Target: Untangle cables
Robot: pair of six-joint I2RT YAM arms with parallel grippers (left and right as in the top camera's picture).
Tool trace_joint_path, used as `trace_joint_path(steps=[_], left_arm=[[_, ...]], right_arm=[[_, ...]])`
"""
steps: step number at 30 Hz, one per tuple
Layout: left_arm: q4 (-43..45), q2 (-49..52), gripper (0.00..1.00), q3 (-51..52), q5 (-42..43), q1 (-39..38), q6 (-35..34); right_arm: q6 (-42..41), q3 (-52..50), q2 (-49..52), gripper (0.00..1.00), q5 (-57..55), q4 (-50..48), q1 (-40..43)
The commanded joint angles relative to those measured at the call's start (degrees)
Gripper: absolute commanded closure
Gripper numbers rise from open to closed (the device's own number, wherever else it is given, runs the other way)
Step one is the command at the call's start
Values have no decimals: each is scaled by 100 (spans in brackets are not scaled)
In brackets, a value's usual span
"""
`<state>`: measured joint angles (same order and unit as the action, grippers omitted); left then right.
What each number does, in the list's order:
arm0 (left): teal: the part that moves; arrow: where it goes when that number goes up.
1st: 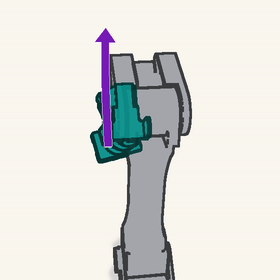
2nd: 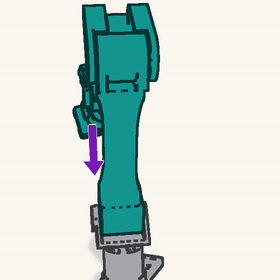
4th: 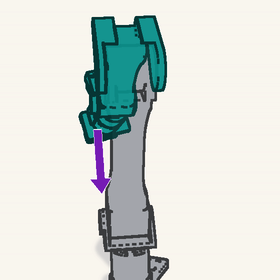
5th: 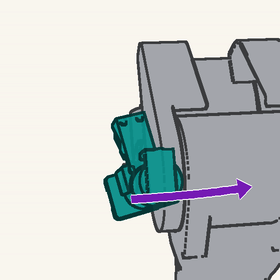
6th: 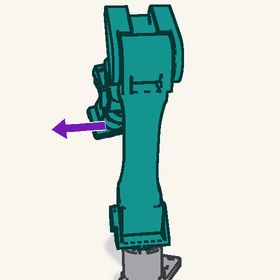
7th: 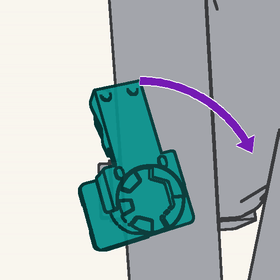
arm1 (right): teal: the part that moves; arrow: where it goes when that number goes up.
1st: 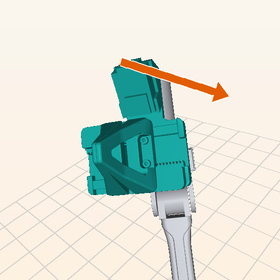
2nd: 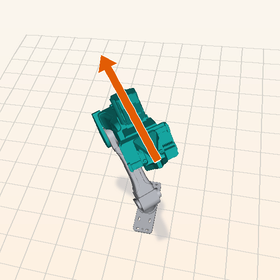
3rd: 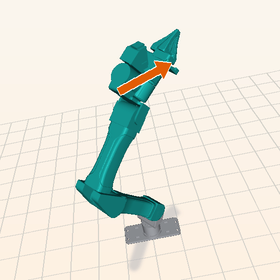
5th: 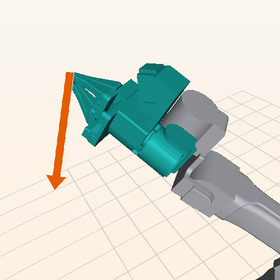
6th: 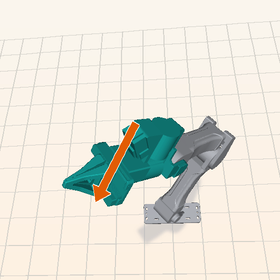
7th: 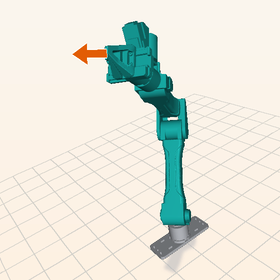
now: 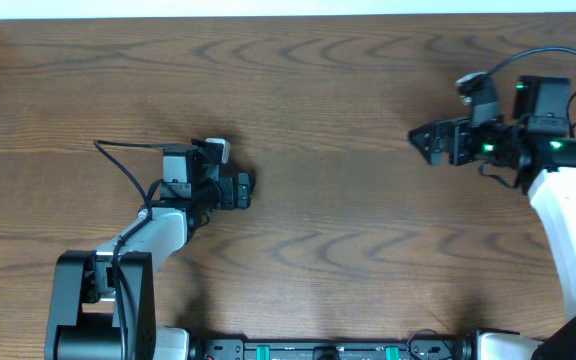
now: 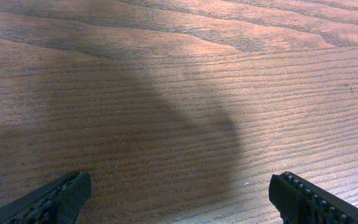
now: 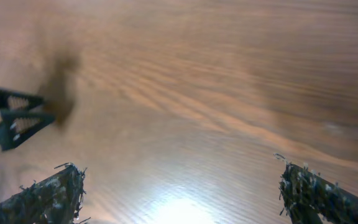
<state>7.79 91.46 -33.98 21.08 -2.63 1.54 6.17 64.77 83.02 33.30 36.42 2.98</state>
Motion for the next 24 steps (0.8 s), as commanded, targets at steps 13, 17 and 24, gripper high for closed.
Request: trace_joint_path(steps=[13, 17, 24], left_arm=[[-212, 289, 3, 280, -225, 57, -116], [-212, 289, 3, 280, -225, 57, -116], [-212, 289, 3, 280, -225, 57, -116]], right_arm=[[-35, 2, -4, 1, 70, 26, -308], [-35, 2, -4, 1, 70, 26, -308], [-35, 2, -4, 1, 70, 26, -308]])
